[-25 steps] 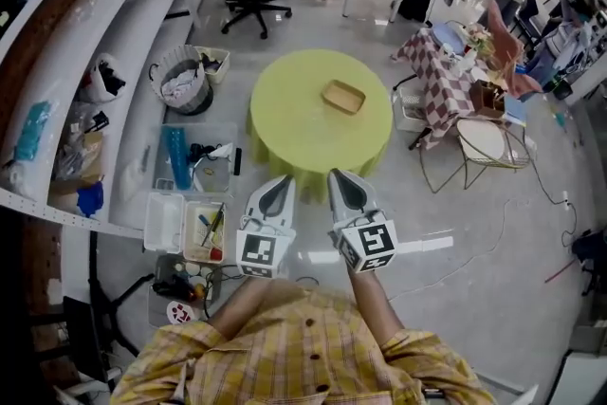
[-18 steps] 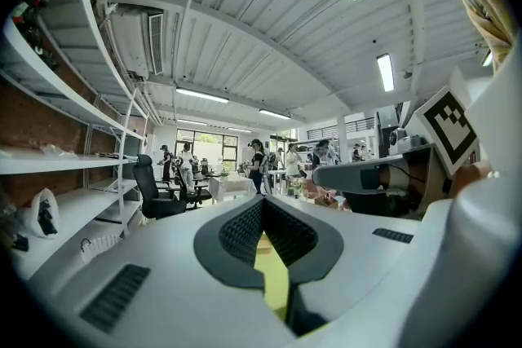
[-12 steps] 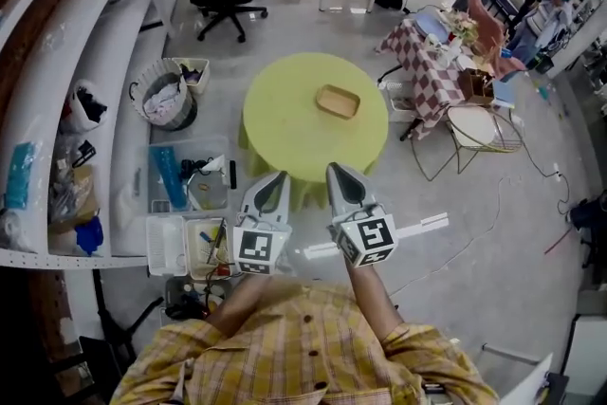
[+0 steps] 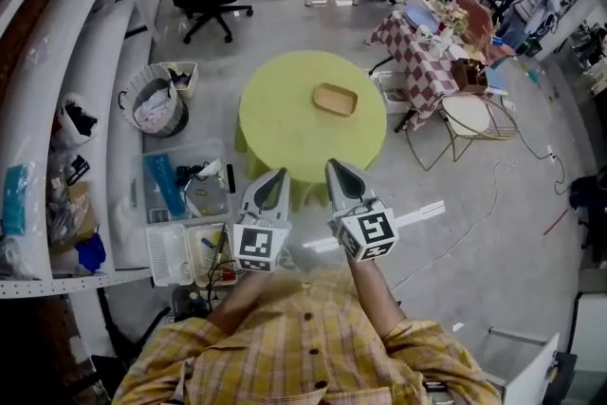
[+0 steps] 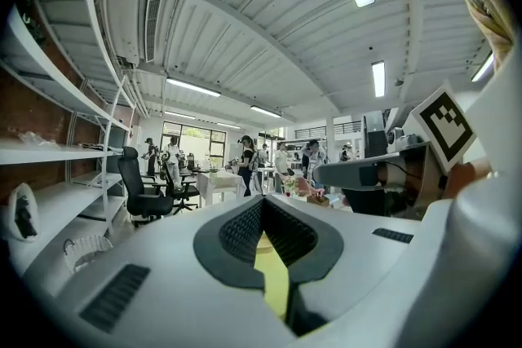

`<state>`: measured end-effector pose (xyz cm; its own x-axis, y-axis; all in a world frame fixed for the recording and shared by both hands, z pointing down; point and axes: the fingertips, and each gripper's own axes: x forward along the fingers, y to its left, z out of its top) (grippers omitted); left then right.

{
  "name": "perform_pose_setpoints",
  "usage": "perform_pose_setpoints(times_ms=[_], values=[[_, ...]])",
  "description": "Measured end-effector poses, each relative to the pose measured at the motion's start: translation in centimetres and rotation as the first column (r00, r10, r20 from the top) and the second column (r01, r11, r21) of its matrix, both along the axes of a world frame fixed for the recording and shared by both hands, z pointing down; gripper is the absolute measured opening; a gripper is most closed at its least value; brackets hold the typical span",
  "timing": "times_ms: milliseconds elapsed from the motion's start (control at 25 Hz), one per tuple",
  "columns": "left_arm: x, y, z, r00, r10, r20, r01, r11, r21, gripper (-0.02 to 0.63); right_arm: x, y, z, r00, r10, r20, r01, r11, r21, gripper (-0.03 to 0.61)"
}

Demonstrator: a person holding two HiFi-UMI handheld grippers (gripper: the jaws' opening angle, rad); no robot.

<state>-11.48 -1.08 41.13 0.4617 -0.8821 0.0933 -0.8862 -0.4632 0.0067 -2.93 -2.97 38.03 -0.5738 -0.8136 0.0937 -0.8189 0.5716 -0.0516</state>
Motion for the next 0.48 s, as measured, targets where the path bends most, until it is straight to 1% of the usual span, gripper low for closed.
perform_pose_setpoints(times_ms=[280,480], values=[[-1.3,-1.6,0.7,0.998,-0.005,-0.058,0.003,1.000,-0.027,0.005,-0.9,-1.2,0.8,0.999,0.012,-0.038,-0.012,1.000,-0.015,-0.002],[-1.2,-2.2,0.9,0.999,0.012,-0.043,-0.014,0.999,-0.030,0.005,-1.0,-2.2,1.0,0.998,0.016,-0.054,-0.017,1.000,-0.018,-0.002]])
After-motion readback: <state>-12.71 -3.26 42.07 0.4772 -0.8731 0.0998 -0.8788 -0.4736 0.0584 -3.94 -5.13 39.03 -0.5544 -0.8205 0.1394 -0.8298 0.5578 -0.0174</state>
